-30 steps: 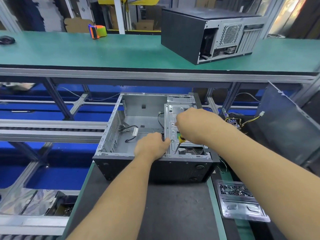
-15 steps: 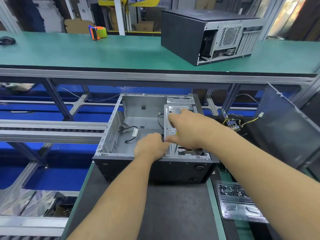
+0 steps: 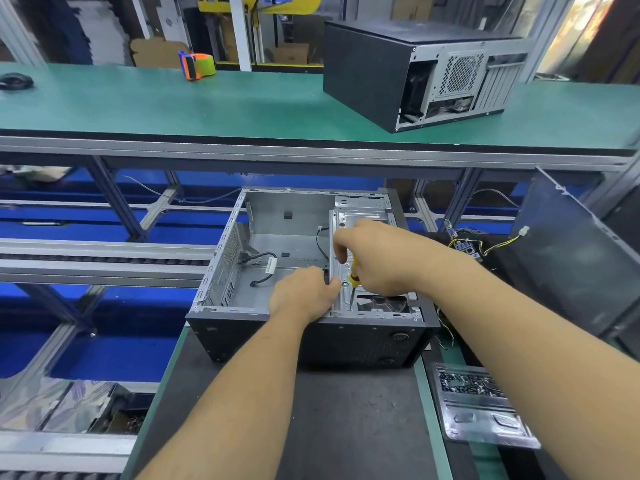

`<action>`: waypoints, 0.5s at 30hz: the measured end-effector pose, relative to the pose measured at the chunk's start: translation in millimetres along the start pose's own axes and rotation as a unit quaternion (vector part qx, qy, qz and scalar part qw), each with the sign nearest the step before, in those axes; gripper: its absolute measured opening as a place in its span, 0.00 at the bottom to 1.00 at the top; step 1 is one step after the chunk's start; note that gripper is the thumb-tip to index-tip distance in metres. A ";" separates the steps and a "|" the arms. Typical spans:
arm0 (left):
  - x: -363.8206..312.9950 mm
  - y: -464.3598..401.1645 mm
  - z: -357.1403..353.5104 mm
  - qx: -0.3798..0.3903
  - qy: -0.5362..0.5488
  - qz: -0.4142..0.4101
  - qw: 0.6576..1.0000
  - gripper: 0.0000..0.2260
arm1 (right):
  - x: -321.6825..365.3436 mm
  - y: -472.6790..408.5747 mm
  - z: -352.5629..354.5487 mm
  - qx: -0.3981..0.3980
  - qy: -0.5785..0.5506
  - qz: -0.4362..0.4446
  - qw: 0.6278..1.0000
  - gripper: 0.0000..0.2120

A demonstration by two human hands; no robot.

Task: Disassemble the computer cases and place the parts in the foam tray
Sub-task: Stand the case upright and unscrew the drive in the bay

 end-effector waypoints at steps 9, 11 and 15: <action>1.1 -0.8 -1.4 -0.003 0.013 -0.002 1.000 0.21 | -0.8 -1.6 3.6 -0.031 0.106 -0.082 0.990 0.15; 1.5 -1.1 -2.2 -0.004 0.012 0.001 1.000 0.21 | 0.0 -3.9 2.8 -0.052 0.110 -0.065 0.990 0.10; 0.8 -0.4 -1.5 -0.004 0.013 0.000 1.000 0.21 | 3.0 -3.4 2.3 -0.030 0.070 -0.020 0.997 0.03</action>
Point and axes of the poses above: each hand's wrist, its own y-axis away from the middle knuckle, its own z-axis out of the back of the hand, x = y × z, the point moved 5 cm from there along -y, towards the middle knuckle, and after that the axes turned 8 degrees about -z, right-handed, at the moved point
